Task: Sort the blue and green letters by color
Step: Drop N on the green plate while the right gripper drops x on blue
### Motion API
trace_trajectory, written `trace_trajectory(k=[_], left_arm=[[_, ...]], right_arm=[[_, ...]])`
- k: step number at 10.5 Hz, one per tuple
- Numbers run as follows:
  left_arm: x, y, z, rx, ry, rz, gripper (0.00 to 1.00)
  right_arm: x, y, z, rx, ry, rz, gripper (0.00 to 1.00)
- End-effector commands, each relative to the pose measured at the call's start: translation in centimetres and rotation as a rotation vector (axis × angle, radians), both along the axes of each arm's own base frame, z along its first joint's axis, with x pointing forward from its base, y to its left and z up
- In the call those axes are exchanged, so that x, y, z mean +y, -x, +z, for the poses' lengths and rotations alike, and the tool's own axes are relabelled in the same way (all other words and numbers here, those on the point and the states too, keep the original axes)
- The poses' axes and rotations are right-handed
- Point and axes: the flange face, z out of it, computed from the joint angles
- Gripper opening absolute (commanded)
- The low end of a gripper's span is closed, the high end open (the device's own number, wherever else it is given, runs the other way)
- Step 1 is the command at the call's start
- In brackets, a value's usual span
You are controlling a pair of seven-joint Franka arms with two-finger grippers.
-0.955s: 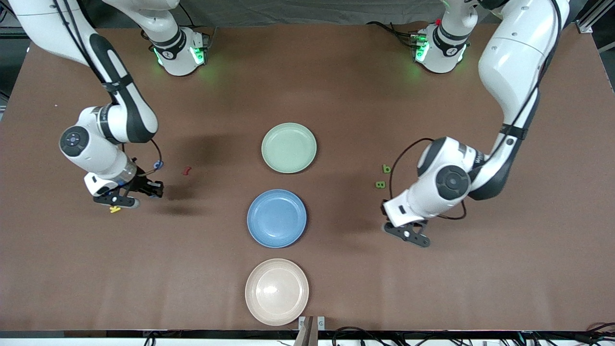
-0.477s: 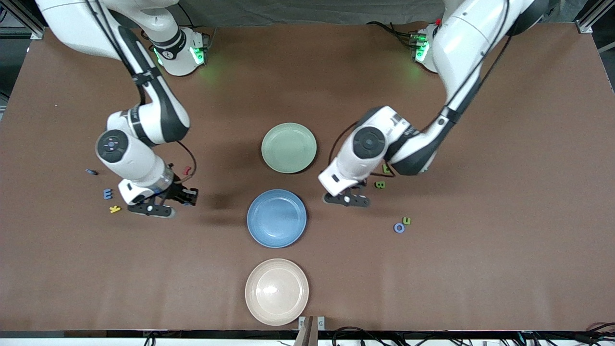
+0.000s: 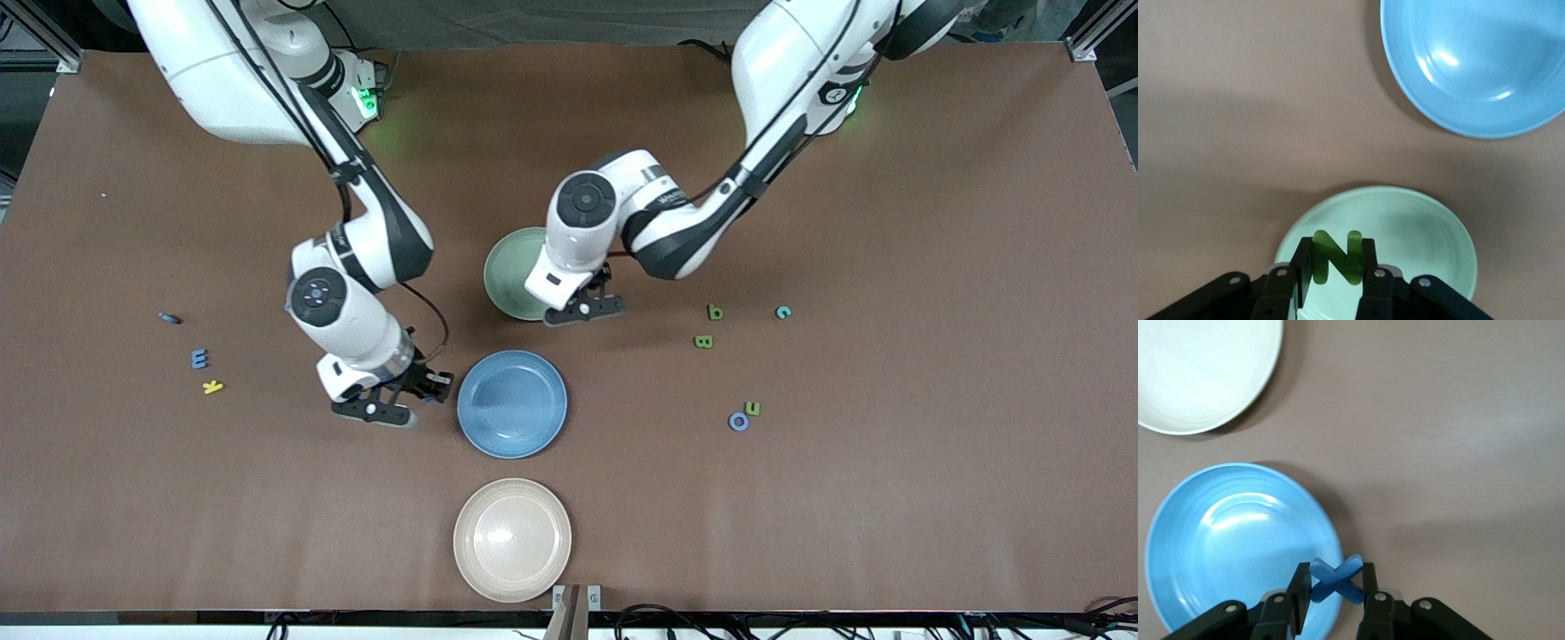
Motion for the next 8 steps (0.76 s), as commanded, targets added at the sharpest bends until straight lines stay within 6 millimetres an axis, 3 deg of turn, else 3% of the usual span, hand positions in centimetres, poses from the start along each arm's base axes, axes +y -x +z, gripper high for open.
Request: trace_trajectory(k=[1,2,3,4,6,8], left_arm=[[-1.9,1.5,-3.4,0.018,0.036,0.190,0.00],[-2.0,1.5,-4.6,0.027,0.049,0.220,0.00],[-2.0,1.4,-5.3,0.027,0.059,0.231,0.38],[-1.8,1.0,-5.4,0.023,0.058,0.237,0.99],[-0.6,-0.8,-4.3,0.004,0.069,0.254,1.00],[2.5,-4.1,-2.8,-0.027,0.066,0.264,1.00]], right_arm=[[5.1,-0.6,-1.3,-0.005,-0.026,-0.031,0.18],[7.4,0.5,-1.8,-0.001,-0.026,-0.013,0.20],[9.1,1.3,-1.6,-0.001,-0.033,-0.026,0.49],[9.8,1.5,-1.3,-0.002,-0.039,-0.053,0.99],[10.0,0.9,0.4,-0.015,-0.058,-0.068,1.00],[7.9,0.1,0.8,-0.007,-0.046,-0.093,1.00]])
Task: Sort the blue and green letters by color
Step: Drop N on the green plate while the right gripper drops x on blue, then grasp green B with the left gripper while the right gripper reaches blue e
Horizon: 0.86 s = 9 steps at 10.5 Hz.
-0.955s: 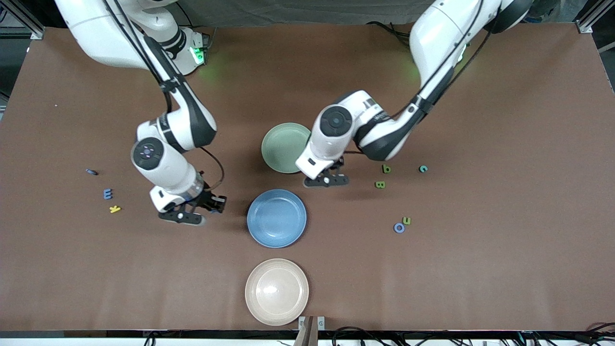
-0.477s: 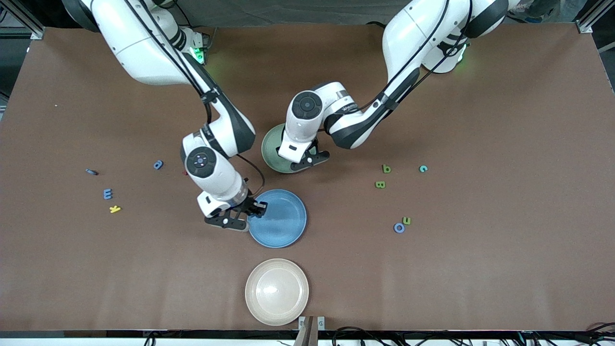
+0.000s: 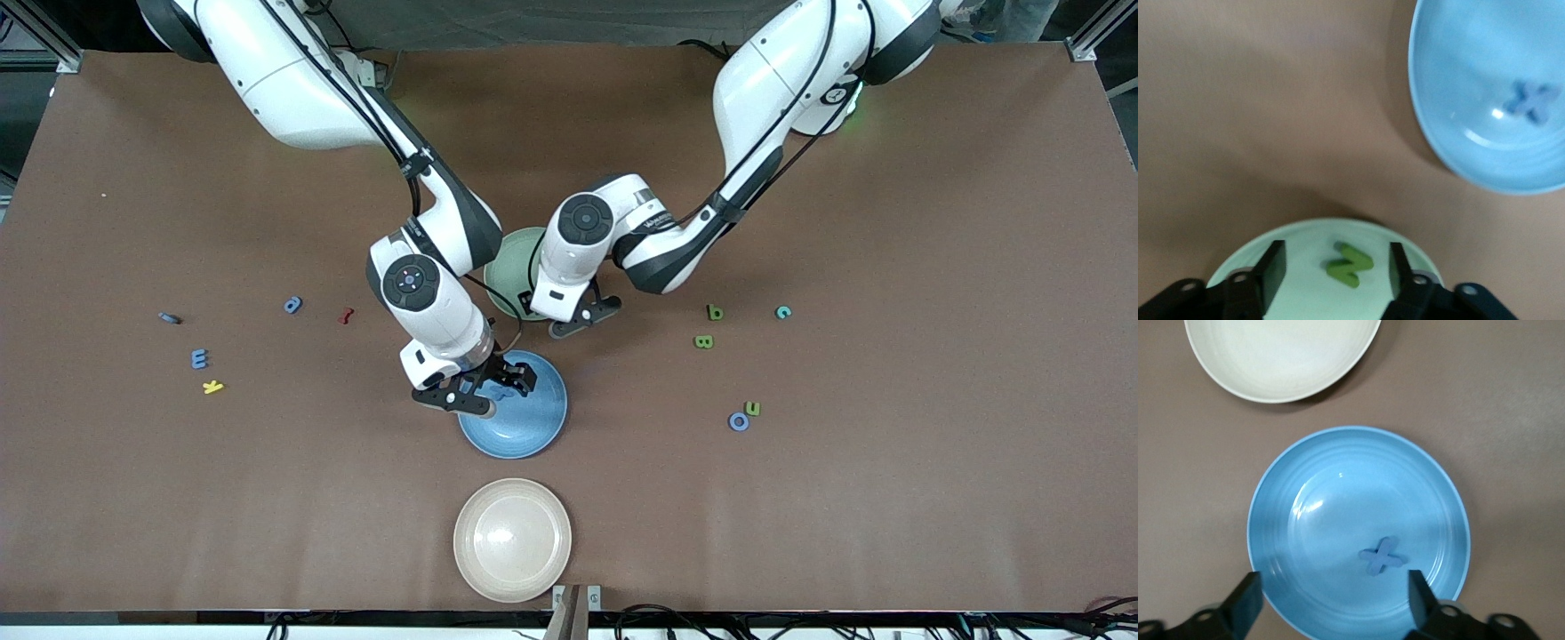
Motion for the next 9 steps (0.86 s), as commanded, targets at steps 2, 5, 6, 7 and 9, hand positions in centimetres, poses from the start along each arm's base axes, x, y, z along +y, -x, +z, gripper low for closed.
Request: trace_trajectory(k=[2,5,6,7,9], left_arm=[[6.6,-6.0,2.8,-0.062,-0.043,-0.122,1.00],[13.3,-10.2,2.8,-0.067,-0.084,-0.373,1.00],[14.9,-10.9,2.6,-0.067,-0.117,-0.455,1.00],[17.2,-11.5,1.9,-0.045,-0.169,-0.500,1.00],[20.5,-11.7,0.4,-0.038,-0.258,-0.583,1.00]], right_arm=[[-6.4,-3.0,1.1,0.028,0.025,-0.101,1.00],[-17.4,-2.3,1.2,0.109,0.078,-0.225,1.00],[-21.0,-1.6,1.7,0.131,0.090,-0.271,1.00],[-24.7,-0.5,2.3,0.159,0.104,-0.319,1.00],[-30.8,2.0,0.3,0.225,0.126,-0.408,1.00]])
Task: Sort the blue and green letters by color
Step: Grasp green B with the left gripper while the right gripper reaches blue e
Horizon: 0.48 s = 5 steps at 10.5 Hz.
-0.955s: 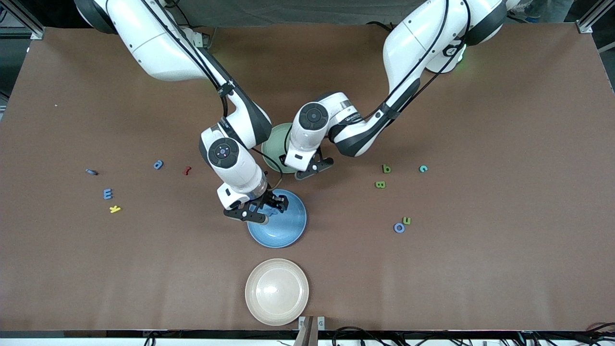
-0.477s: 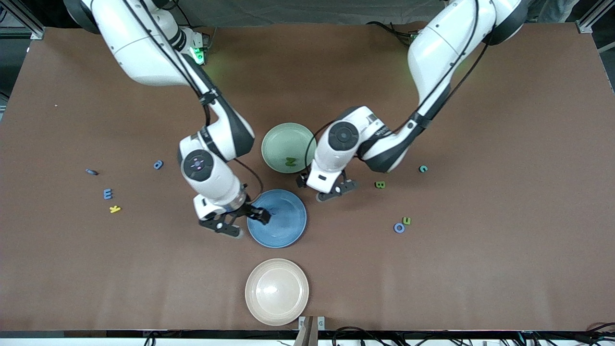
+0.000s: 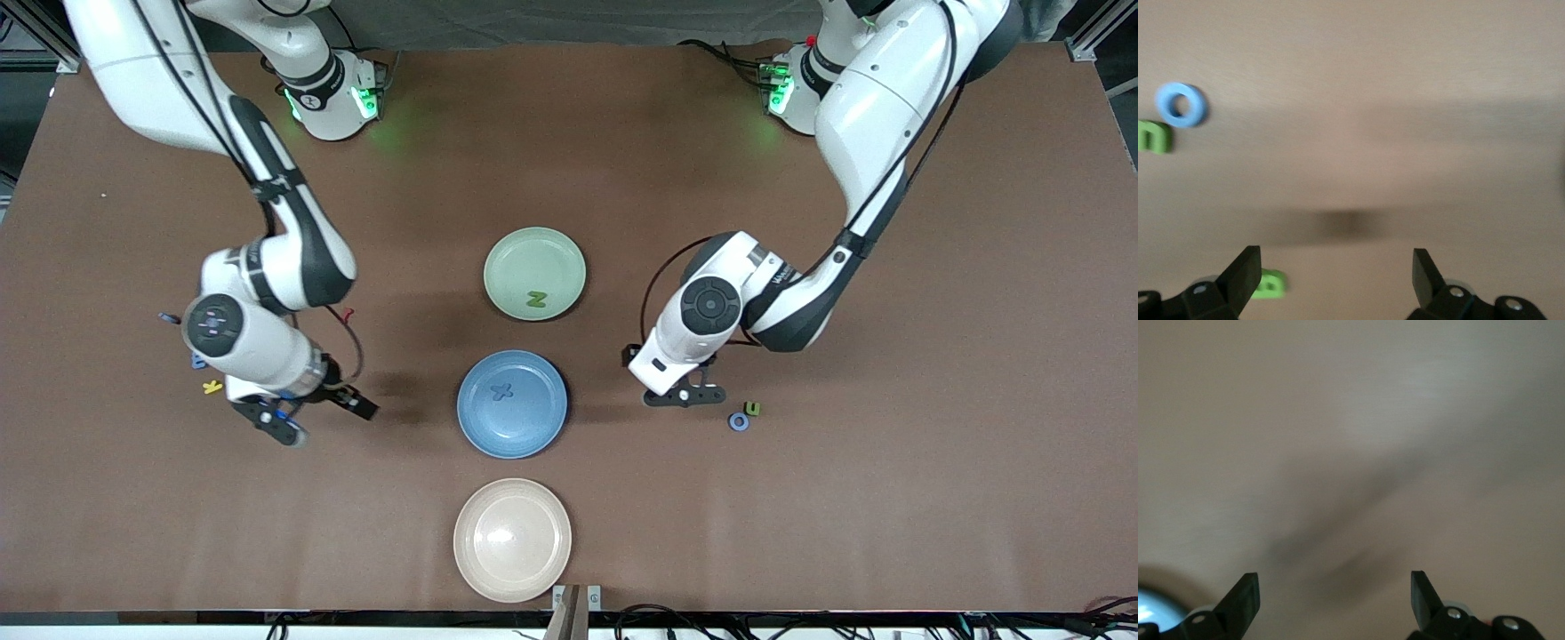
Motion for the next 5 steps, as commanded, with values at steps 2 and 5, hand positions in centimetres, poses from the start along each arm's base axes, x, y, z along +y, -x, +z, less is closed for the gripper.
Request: trace_trajectory(k=[2,5], left_arm=[[3.2,1.7,-2.1,0.009,-0.121,-0.128,1.00],[5.8,2.0,-3.7,0.034,-0.073,-0.077,1.00]], right_arm=[[-10.1,7.2,-1.0,0.080,0.031,-0.152,1.00],[-13.8,12.8,-1.9,0.022,0.042,-0.200,1.00]])
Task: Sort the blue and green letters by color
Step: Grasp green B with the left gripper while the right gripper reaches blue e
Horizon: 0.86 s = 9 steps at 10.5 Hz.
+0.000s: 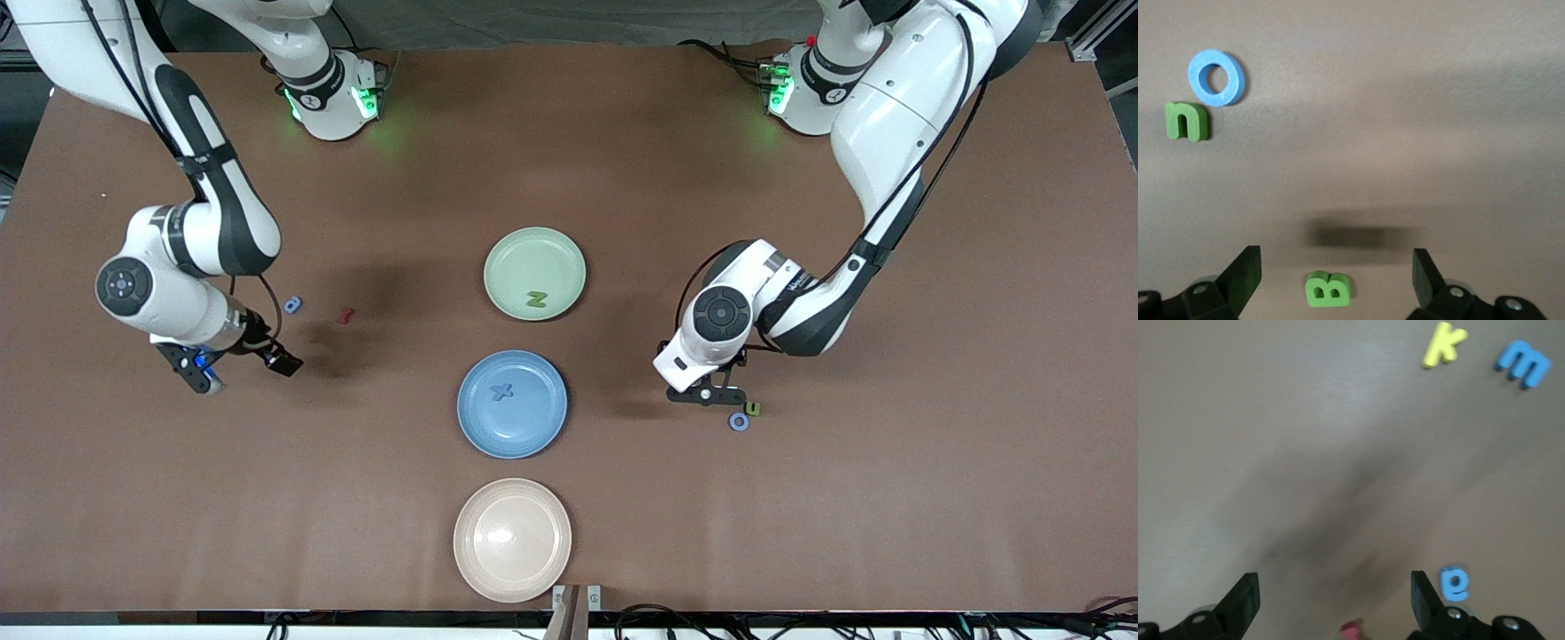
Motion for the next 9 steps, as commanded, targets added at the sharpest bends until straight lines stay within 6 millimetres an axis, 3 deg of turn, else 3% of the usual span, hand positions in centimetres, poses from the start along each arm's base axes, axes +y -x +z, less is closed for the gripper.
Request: trace_trajectory(k=[1,3,5,9], left_arm=[[2.7,1.0,-0.1,0.005,0.056,0.032,1.00],[3.9,1.3,0.2,0.030,0.096,0.071,1.00],[2.7,2.1,0.2,0.033,0.096,0.132,1.00],[2.4,3.2,-1.1,0.031,0.110,0.114,0.99]], right_arm=[[-2.5,6.7,0.2,-0.063,0.024,-0.016,1.00],[-2.6,9.0,-0.9,-0.079,0.026,-0.019,1.00],[-3.6,11.0,-3.2,-0.114,0.043,0.004,1.00],[-3.8,12.1,-6.8,-0.104,0.032,0.014,1.00]])
